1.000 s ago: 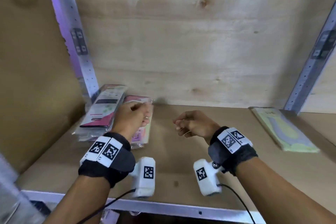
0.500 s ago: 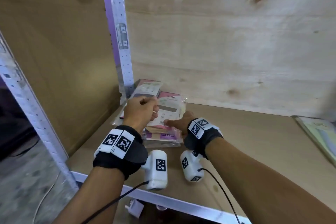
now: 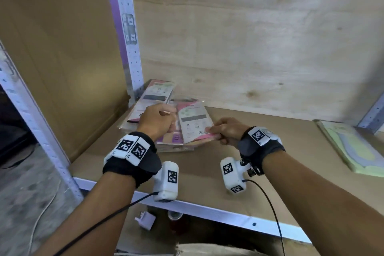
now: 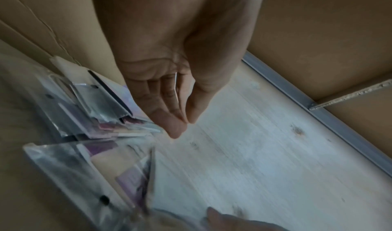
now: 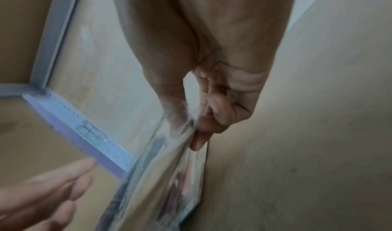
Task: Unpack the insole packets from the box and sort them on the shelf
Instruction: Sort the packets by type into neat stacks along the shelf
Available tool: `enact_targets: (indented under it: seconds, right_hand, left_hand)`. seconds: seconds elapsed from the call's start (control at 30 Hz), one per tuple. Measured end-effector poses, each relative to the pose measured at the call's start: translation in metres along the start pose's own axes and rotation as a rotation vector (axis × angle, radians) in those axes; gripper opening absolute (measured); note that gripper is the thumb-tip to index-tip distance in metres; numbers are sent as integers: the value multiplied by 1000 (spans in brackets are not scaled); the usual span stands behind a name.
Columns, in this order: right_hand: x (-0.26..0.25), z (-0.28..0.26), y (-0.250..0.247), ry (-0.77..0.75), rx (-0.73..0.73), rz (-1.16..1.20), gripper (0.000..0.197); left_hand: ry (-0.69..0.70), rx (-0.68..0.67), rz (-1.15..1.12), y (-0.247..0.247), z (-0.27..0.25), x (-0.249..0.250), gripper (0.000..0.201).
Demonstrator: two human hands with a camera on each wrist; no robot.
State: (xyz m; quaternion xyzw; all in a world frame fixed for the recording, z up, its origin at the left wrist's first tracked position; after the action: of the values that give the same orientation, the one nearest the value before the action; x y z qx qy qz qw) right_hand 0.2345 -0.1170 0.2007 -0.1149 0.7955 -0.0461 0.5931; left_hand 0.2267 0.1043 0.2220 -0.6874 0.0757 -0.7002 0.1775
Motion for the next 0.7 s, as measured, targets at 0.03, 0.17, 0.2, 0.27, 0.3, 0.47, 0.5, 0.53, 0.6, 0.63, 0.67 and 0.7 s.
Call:
enact_targets:
  seconds: [0.03, 0.17, 0.2, 0.27, 0.3, 0.47, 0.5, 0.53, 0.6, 0.63, 0.67, 0.7]
  right_hand:
    - [0, -10, -7, -24, 23, 47, 17]
    - [-2, -45, -36, -127, 60, 112, 22]
    - [-2, -53, -42, -156, 56, 98, 23]
    - [-1, -67, -55, -247, 61, 32, 21]
    - [0, -73, -60, -300, 67, -17, 18]
    - [4, -97, -79, -521, 95, -217, 13]
    - [6, -102, -82, -556, 99, -248, 11]
    - [8, -106, -85, -592, 107, -290, 13]
    - [12, -111, -90, -641, 130, -419, 21]
    - [14, -112, -94, -648, 147, -490, 24]
    - [17, -112, -98, -638, 161, -554, 27]
    - [21, -112, -104, -612, 167, -608, 29]
  left_hand:
    - [1, -21, 9, 4, -2, 1, 17]
    - [-55, -179, -72, 22, -10, 7, 26]
    - [-89, -230, -130, 28, -13, 8, 34]
    - [-157, -313, -253, 42, -20, 13, 45]
    - [-190, -341, -318, 48, -22, 15, 50]
    - [-271, -398, -589, 80, -23, 27, 70]
    - [-276, -397, -629, 87, -24, 30, 74]
    - [-282, -396, -657, 94, -25, 33, 78]
    - [-302, -388, -690, 107, -26, 35, 71]
    - [-308, -381, -695, 113, -27, 35, 58]
    - [-314, -371, -692, 119, -28, 34, 41]
    - [-325, -362, -682, 126, -29, 32, 26]
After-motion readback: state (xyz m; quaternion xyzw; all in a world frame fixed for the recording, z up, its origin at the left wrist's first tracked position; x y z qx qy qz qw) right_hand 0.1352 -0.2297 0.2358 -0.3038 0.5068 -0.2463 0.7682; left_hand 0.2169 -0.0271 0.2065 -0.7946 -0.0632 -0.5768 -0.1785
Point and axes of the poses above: each hand's wrist, its own z-axis towards the middle knuckle, its own y-axis out of the palm, x = y × z, the point moved 2 cm from there along z, towards the middle knuckle, and after that the axes turned 5 degrees about z, right-handed, at the moved point
